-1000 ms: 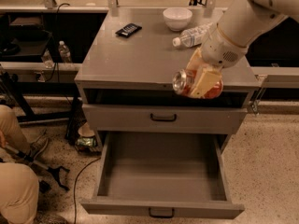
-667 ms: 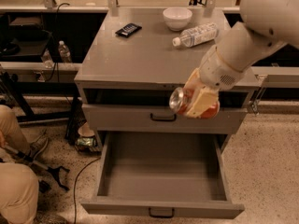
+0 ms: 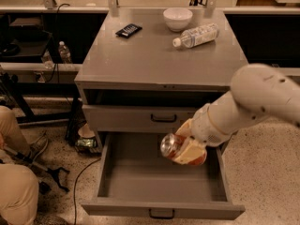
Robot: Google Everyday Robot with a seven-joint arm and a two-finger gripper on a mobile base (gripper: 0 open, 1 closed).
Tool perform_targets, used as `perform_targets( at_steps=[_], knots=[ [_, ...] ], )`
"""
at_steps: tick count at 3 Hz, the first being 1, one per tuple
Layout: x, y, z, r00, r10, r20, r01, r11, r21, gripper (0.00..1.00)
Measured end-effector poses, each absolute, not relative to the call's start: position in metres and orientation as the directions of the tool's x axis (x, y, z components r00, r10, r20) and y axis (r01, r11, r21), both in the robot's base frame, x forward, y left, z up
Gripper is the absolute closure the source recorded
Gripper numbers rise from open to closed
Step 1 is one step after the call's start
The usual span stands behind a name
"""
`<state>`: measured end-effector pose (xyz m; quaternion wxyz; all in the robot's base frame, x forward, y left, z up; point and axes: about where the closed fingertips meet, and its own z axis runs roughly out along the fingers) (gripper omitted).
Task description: Place coke can into middle drawer
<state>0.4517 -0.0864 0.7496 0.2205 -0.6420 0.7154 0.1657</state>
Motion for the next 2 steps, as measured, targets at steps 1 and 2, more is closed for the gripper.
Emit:
perform_targets(
  at_steps=[1,2],
  knots=[
    [0.438,-0.0828,0.709,-0.107,-0.843,-0.527,-0.987,0.153,-0.044,1.0],
    [0.438,-0.0828,0.709,-0.107,-0.843,-0.527,-0.987,0.153,-0.044,1.0]
  ],
)
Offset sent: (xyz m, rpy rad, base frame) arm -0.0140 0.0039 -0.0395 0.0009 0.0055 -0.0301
